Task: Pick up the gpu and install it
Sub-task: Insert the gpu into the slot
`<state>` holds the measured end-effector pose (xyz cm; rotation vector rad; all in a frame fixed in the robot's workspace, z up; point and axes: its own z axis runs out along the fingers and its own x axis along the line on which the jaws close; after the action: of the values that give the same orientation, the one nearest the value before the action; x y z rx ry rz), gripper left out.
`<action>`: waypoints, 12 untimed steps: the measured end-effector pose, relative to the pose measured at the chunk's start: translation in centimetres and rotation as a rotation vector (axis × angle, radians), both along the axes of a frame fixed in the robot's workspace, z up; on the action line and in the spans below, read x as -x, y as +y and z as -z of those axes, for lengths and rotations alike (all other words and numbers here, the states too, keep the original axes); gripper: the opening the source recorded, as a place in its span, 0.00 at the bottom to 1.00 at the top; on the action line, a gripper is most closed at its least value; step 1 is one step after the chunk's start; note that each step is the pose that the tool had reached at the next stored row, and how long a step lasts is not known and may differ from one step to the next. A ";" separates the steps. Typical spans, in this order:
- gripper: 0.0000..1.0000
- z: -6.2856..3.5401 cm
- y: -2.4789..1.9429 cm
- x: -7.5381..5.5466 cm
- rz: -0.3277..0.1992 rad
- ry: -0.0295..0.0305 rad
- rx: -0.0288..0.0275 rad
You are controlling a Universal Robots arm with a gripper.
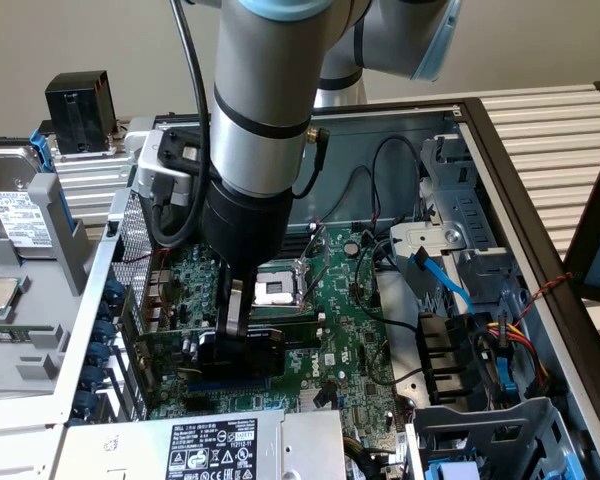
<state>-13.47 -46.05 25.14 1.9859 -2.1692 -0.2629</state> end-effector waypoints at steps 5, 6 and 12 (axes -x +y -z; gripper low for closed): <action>0.26 0.01 0.00 0.0 0.000 0.0001 0.0007; 0.26 0.01 0.00 0.0 0.000 0.0001 0.0011; 0.26 0.02 0.00 0.0 0.000 0.0000 0.0025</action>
<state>-13.47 -46.05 25.12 1.9846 -2.1684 -0.2601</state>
